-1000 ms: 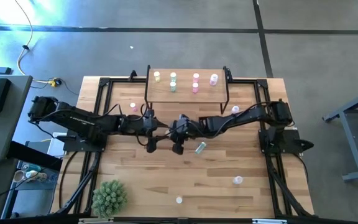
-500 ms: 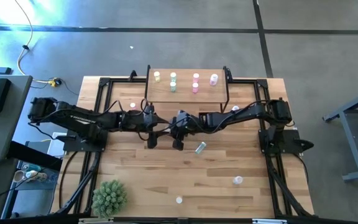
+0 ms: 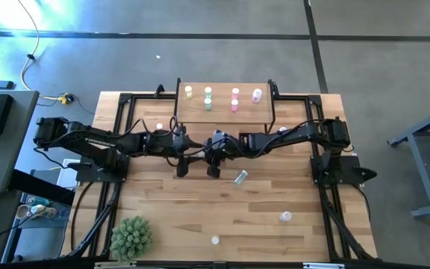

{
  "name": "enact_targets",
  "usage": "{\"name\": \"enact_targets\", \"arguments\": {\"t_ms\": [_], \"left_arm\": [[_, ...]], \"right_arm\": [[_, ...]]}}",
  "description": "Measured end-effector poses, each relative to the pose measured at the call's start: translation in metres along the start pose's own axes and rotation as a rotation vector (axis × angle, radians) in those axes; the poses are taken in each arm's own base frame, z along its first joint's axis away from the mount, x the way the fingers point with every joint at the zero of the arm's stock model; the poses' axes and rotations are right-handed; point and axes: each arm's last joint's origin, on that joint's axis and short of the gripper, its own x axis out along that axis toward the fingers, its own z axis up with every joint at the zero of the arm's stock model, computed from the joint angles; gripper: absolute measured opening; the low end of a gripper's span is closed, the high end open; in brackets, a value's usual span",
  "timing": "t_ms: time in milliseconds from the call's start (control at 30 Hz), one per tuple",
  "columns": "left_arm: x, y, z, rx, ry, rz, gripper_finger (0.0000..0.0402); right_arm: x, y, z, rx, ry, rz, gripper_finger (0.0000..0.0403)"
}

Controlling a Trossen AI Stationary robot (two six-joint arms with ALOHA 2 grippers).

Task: Pick and place medicine bottles onto shelf by color
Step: Put the right yellow pill bottle and align it with the other yellow pill bottle on the shelf

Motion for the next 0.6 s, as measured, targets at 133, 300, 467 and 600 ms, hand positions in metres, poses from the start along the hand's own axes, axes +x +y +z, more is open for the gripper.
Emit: {"name": "enact_targets", "arguments": {"t_ms": [133,300,467,600], "left_arm": [[0.0000,0.0000,0.0000,0.001,0.000,0.001,0.0184],[0.0000,0.0000,-0.0002,0.001,0.002,0.001,0.0153],[0.0000,-0.0003,-0.0003,0.001,0.003,0.000,0.0136],[0.0000,-0.0008,-0.0004,-0.001,0.004,-0.009,0.0124]], "right_arm": [[0.0000,0.0000,0.0000,0.005,0.000,0.000,0.0083],[0.0000,0.0000,0.0000,0.010,0.000,0.000,0.0083],[-0.0001,0.0000,0.0000,0.010,0.000,0.000,0.0083],[0.0000,0.0000,-0.0002,0.018,0.001,0.000,0.0083]]}}
